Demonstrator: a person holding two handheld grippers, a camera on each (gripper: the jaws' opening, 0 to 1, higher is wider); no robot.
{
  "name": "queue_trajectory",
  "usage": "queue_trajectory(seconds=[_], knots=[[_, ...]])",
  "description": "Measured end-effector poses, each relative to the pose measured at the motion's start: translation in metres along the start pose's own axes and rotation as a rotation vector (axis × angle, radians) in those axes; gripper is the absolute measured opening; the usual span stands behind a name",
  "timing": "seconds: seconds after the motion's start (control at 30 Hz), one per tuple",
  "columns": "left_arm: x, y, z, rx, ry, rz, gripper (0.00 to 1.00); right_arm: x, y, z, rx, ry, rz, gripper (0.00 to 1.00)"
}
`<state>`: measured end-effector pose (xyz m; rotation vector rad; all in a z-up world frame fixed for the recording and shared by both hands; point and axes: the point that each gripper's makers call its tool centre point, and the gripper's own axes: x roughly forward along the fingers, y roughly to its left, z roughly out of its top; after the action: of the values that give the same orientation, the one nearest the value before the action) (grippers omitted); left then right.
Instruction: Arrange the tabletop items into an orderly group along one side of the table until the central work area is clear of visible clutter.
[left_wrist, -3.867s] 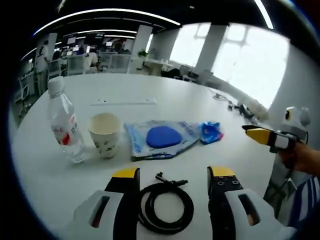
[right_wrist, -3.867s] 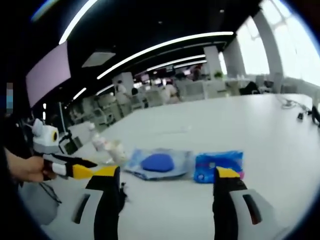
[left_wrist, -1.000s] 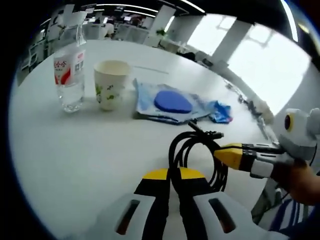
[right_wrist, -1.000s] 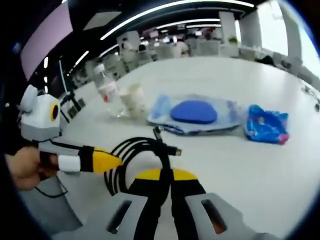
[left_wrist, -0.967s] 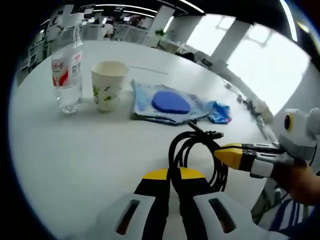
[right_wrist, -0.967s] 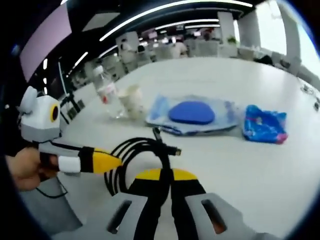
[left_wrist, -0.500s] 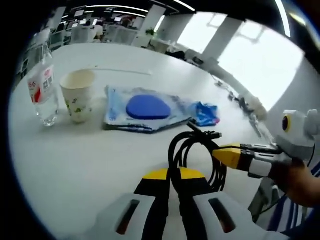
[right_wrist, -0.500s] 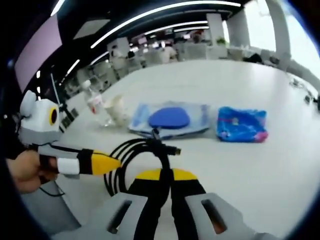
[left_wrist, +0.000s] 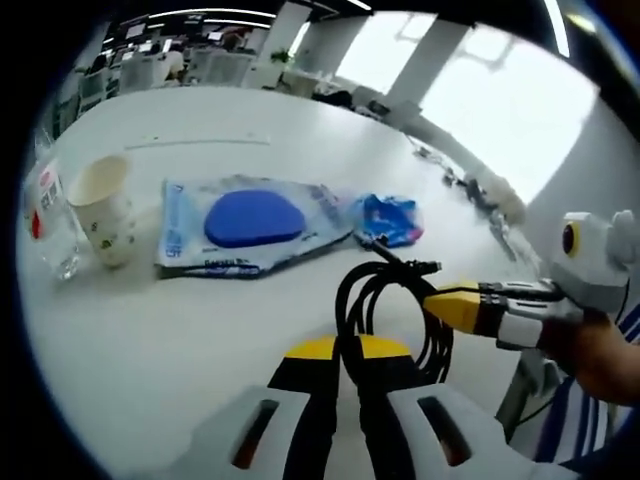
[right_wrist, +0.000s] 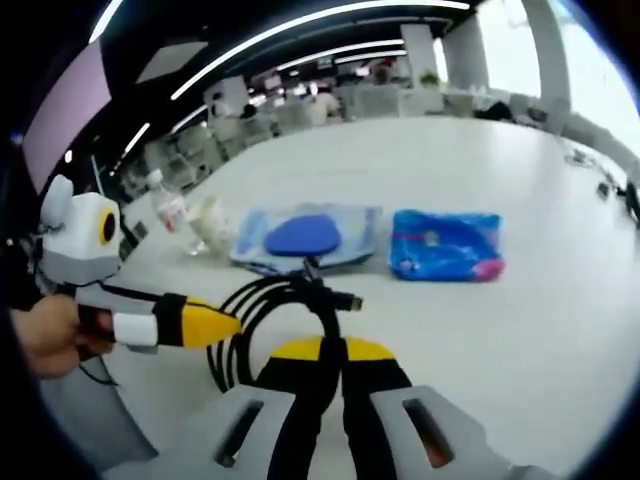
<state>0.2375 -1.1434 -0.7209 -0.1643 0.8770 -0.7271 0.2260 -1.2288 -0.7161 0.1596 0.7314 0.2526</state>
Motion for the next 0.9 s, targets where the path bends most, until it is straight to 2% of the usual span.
queue_trajectory(seconds=[0.23,0.4,0.53,0.77,0.9], knots=[[0.02,-0.007,0.001,0.033,0.034,0.0,0.05,0.005,-0.019,-0.002,0.005,0.014,-0.003,0.02],[0.032,-0.008,-0.001,0.062,0.069,0.01,0.05,0.013,-0.03,-0.006,0.04,0.026,0.005,0.02],[0.039,-0.008,-0.003,0.052,0.092,0.016,0.05,0.017,-0.035,-0.011,0.025,0.053,0.01,0.02],[0.045,-0.009,-0.005,0.036,0.095,0.017,0.04,0.019,-0.042,-0.017,0.036,0.076,0.022,0.02],[0.046,-0.008,-0.002,0.025,0.098,0.022,0.04,0.023,-0.044,-0.016,0.07,0.079,0.025,0.02]])
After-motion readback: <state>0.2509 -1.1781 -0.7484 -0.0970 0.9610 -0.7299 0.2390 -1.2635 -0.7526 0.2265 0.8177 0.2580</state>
